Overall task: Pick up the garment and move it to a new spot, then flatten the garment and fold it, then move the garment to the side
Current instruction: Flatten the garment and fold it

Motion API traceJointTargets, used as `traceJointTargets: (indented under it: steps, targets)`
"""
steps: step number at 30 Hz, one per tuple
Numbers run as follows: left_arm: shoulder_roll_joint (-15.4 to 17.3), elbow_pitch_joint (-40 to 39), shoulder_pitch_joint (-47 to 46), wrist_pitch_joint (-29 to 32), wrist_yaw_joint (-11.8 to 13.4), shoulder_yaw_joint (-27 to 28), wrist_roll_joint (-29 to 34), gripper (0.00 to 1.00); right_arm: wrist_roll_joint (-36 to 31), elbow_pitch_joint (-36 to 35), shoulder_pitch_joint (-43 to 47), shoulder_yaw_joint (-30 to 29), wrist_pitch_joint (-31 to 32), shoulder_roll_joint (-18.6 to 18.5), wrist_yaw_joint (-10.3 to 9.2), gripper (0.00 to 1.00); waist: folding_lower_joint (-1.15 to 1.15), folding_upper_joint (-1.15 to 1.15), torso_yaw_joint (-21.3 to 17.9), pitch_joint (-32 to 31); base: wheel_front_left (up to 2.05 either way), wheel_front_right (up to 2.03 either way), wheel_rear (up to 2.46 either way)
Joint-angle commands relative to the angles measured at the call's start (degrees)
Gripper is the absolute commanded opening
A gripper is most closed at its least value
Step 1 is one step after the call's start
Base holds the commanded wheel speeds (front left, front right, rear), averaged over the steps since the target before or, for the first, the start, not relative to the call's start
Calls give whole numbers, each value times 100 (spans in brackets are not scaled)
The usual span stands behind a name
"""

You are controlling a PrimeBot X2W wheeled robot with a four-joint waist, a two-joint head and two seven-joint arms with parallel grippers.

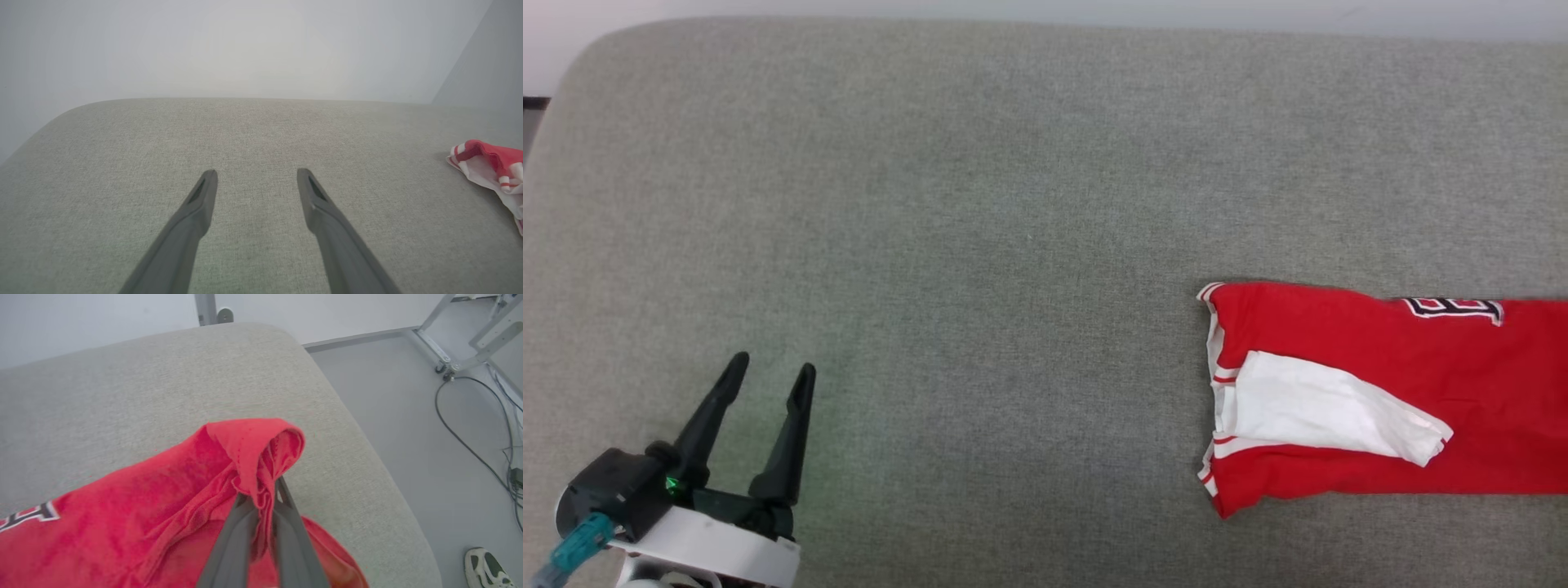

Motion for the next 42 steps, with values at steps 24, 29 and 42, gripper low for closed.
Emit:
traceJointTargets:
  steps: [24,29,42]
  targets:
    - [-389,200,-104,6,10,-235,-51,100,467,-456,-310,4500,825,911,-9,0,0,0,341,-283,0,0,0]
    - [-422,229,-183,6,10,-299,-110,100,353,119,-576,4900,704,943,-9,0,0,0,491,-211,0,0,0]
    - [-386,282,-186,6,10,-363,-73,100,528,945,-522,5167,9,784,-9,86,0,0,448,-311,0,0,0]
